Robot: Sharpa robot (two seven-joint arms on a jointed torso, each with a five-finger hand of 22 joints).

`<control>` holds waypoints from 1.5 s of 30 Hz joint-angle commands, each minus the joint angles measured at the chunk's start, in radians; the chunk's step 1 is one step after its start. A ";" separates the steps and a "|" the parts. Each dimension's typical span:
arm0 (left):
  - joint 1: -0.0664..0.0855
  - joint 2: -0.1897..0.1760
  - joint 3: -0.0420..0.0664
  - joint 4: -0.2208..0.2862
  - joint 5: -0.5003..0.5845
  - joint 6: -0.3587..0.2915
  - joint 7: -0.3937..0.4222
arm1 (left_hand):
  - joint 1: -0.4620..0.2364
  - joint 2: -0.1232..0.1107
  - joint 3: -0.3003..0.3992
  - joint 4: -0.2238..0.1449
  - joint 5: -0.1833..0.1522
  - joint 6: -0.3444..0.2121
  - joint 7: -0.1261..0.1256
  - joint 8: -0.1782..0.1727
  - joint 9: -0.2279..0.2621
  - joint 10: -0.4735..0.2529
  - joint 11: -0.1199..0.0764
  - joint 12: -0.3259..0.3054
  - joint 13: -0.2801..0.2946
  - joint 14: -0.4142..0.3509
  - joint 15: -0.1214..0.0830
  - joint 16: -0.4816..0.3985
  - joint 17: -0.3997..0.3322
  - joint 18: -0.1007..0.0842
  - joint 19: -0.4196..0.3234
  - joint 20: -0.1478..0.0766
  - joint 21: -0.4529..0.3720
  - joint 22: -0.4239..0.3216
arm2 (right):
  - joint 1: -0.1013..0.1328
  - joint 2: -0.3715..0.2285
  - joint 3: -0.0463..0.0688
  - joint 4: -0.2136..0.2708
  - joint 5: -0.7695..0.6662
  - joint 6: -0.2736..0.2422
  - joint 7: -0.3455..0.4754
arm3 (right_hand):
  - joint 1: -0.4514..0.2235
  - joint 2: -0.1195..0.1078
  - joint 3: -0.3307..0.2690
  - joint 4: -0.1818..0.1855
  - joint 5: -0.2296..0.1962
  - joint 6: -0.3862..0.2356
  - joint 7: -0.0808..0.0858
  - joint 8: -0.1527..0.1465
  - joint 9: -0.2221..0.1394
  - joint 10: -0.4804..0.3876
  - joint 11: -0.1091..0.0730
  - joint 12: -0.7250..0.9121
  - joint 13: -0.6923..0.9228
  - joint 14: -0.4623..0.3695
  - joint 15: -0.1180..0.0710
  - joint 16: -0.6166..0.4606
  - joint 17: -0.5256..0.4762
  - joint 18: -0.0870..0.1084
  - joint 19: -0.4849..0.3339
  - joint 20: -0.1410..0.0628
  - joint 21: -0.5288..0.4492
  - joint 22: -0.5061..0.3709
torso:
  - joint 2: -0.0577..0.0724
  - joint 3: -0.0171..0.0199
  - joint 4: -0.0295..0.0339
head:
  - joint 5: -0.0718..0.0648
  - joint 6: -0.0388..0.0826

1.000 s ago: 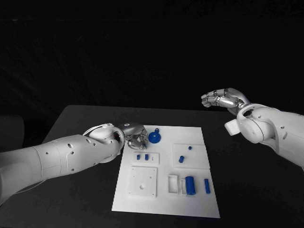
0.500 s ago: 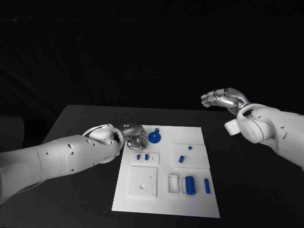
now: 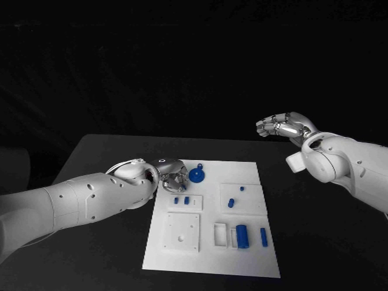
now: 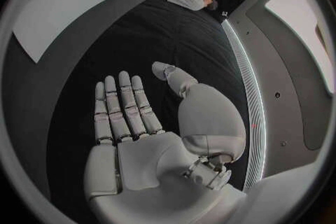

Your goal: Assemble the parts on the task board

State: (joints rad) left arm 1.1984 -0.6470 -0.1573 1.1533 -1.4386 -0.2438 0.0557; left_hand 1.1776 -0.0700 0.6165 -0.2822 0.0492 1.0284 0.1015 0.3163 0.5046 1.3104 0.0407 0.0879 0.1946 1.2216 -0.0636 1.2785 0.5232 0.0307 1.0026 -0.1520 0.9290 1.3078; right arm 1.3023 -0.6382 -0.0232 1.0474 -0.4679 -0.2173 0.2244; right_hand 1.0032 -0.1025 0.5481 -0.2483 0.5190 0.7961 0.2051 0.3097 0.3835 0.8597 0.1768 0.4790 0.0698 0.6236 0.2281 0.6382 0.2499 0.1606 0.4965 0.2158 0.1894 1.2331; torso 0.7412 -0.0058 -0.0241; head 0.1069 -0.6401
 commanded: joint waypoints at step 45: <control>-0.002 0.019 -0.011 0.040 -0.102 0.049 -0.100 | -0.011 -0.021 -0.011 0.003 0.002 -0.002 0.006 -0.010 0.000 0.051 -0.020 0.078 0.037 -0.026 -0.027 0.038 0.015 0.067 -0.010 -0.021 0.000 0.014 | -0.001 -0.005 0.000 0.004 -0.006 0.016 0.008 | -0.003 0.002 -0.003 0.004 0.004 0.006 0.003 0.005 -0.001 0.009 0.000 -0.004 -0.001 -0.006 -0.001 0.005 -0.004 -0.010 0.008 0.000 -0.007 0.003 | 0.000 0.0004 0.0004 | -0.010 0.003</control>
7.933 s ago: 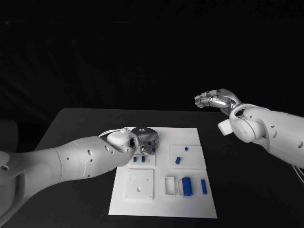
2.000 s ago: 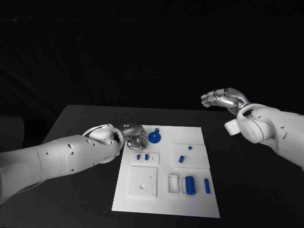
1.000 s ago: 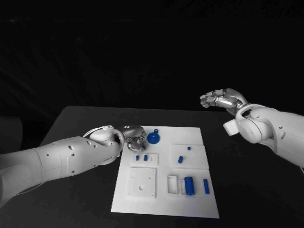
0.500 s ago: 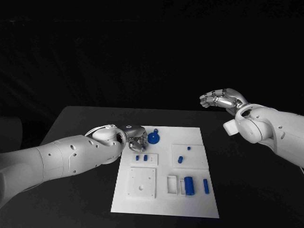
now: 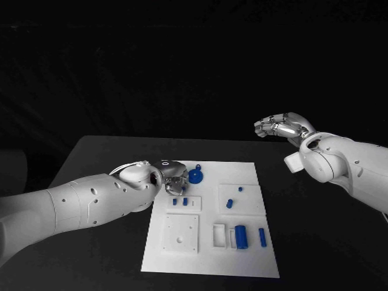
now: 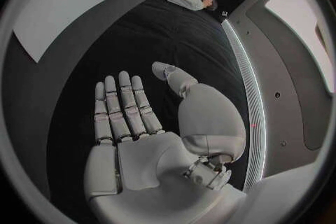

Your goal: Assemble the parts on the task board

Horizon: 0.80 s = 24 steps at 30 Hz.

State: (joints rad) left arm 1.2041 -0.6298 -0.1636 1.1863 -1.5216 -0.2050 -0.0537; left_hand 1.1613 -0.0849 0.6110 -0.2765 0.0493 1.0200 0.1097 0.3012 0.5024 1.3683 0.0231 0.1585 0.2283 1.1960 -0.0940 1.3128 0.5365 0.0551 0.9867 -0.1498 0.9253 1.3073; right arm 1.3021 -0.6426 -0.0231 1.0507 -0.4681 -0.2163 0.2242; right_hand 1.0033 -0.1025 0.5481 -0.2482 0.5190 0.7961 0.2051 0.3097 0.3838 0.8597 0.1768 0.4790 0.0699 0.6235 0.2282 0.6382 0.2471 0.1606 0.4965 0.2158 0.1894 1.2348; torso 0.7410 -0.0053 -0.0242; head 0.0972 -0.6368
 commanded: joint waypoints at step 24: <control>-0.008 -0.012 -0.005 0.012 -0.017 -0.039 0.023 | 0.017 -0.033 -0.003 -0.005 0.002 -0.039 0.010 -0.025 -0.013 -0.058 -0.009 0.151 0.066 -0.019 -0.003 0.007 -0.004 0.025 -0.004 -0.037 -0.004 0.013 | -0.001 0.001 0.000 -0.001 -0.005 0.015 0.007 | -0.004 0.002 -0.003 0.004 0.004 0.006 0.003 0.005 -0.002 0.009 0.000 -0.005 -0.001 -0.006 0.000 0.005 -0.003 -0.010 0.008 0.001 -0.009 0.003 | 0.000 -0.0012 0.0008 | 0.000 0.000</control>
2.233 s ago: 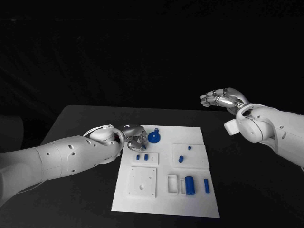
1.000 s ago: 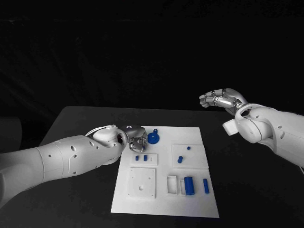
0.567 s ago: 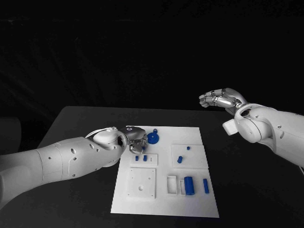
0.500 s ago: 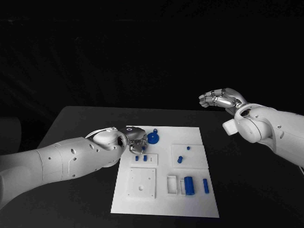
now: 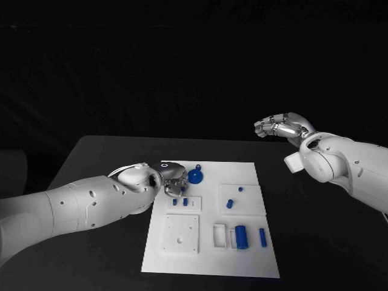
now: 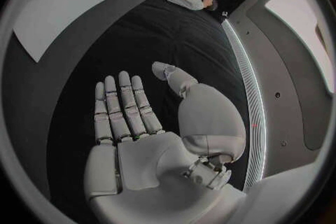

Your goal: Assemble the parts on the task board

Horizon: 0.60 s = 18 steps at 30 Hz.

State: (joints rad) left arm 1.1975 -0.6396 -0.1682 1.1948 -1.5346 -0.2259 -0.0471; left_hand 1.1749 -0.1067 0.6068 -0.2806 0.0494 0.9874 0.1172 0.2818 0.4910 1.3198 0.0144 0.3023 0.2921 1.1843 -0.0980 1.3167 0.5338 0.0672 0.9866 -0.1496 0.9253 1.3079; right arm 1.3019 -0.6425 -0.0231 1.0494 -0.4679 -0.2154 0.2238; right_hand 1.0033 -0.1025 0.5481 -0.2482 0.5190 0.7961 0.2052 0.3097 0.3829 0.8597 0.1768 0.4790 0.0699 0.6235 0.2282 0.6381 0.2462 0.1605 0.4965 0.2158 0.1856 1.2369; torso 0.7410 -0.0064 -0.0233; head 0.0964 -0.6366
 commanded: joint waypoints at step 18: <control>-0.003 -0.010 -0.001 0.013 0.000 -0.041 0.018 | 0.006 -0.020 0.000 0.000 0.002 -0.023 -0.003 -0.016 -0.005 -0.015 -0.008 0.078 0.029 0.002 -0.006 0.020 0.004 0.010 0.006 -0.045 0.000 0.014 | -0.001 0.002 0.000 -0.002 -0.006 0.016 0.006 | -0.004 0.003 -0.003 0.004 0.004 0.006 0.003 0.005 -0.001 0.009 0.000 -0.005 -0.001 -0.006 0.000 0.006 -0.002 -0.010 0.009 0.001 -0.006 0.002 | 0.000 0.0005 -0.0003 | 0.005 0.001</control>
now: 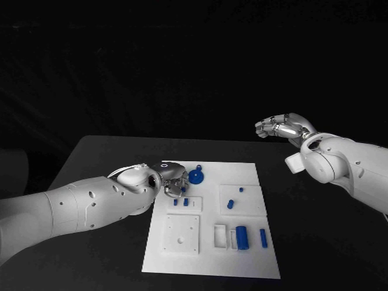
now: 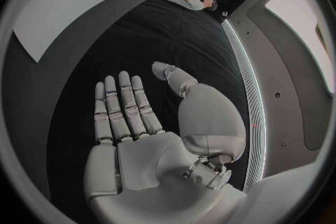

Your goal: Assemble the parts on the task board

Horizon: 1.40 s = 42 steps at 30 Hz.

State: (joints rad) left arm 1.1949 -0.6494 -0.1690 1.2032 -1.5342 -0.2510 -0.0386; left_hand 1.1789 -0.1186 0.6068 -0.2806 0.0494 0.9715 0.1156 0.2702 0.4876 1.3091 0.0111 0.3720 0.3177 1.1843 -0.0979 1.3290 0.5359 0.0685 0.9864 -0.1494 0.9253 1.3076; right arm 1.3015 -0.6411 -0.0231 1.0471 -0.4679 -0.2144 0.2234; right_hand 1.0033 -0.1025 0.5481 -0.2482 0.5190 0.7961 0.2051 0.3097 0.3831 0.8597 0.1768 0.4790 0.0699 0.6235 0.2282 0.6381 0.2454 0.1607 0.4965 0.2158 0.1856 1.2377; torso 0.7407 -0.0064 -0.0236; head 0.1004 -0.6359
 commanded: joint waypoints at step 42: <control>-0.003 -0.031 0.004 0.030 0.027 -0.061 0.021 | -0.022 -0.080 -0.011 0.033 0.002 -0.164 -0.026 -0.052 -0.024 -0.074 -0.033 0.300 0.085 0.009 -0.033 0.040 0.015 -0.005 0.022 -0.073 0.005 0.013 | -0.009 0.002 0.000 -0.001 -0.012 0.016 0.009 | -0.004 0.003 -0.005 0.004 0.003 0.007 0.003 0.005 -0.002 0.009 -0.001 -0.005 -0.001 -0.006 0.000 0.007 -0.003 -0.010 0.010 0.001 -0.009 0.003 | -0.001 0.0008 -0.0003 | -0.003 0.001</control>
State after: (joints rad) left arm 1.1918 -0.6801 -0.1659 1.2281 -1.5248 -0.2831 -0.0364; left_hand 1.1564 -0.1912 0.5955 -0.2510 0.0494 0.8093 0.0857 0.2200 0.4631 1.2422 -0.0232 0.6691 0.4032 1.1950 -0.1339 1.3711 0.5526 0.0706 1.0029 -0.1555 0.9291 1.3081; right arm 1.2940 -0.6396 -0.0231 1.0447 -0.4685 -0.2132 0.2235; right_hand 1.0033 -0.1025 0.5481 -0.2483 0.5190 0.7961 0.2051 0.3097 0.3824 0.8597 0.1768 0.4790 0.0700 0.6235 0.2282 0.6381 0.2438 0.1608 0.5001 0.2195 0.1817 1.2395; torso 0.7410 -0.0063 -0.0239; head 0.0977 -0.6354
